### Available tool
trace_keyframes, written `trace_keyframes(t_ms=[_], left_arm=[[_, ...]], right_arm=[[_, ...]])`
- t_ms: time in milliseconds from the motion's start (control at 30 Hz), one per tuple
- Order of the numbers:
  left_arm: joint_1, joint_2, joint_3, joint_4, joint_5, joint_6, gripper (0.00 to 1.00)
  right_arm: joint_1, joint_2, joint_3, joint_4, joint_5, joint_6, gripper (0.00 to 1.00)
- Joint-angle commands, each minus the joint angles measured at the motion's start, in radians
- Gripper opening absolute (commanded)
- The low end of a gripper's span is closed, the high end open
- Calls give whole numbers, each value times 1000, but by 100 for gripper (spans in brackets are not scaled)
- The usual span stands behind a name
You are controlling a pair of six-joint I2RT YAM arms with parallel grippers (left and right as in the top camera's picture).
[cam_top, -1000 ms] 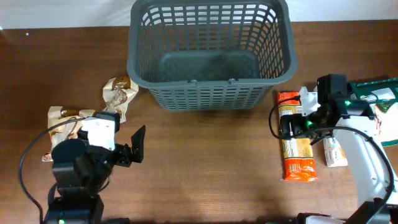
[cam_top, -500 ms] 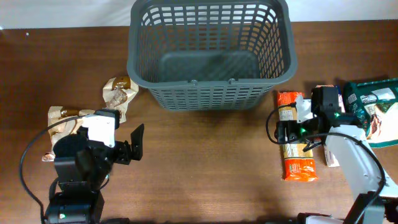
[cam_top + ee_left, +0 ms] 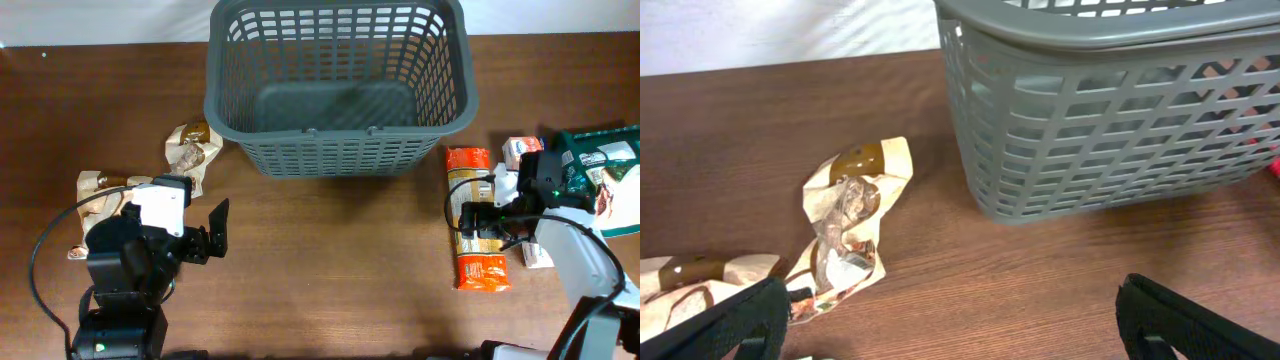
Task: Pack container
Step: 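Lower the right gripper and grasp the spaghetti pack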
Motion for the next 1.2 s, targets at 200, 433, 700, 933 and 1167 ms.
trace_keyframes(t_ms=[200, 433, 700, 933, 1167], left_arm=[[1, 10, 8, 3, -13, 21, 99], [1, 47, 8, 3, -13, 21, 99], [1, 86, 8, 4, -13, 20, 99], [1, 93, 8, 32, -13, 20, 99], [1, 93, 8, 35, -13, 20, 99]], right_arm=[[-3, 105, -26, 26, -59, -6, 99], [-3, 200, -26, 32, -78, -6, 99], [-3, 248, -26, 53, -96, -6, 74], [-4, 247, -26, 63, -93, -6, 31], [-3, 247, -26, 37, -136, -6, 4]])
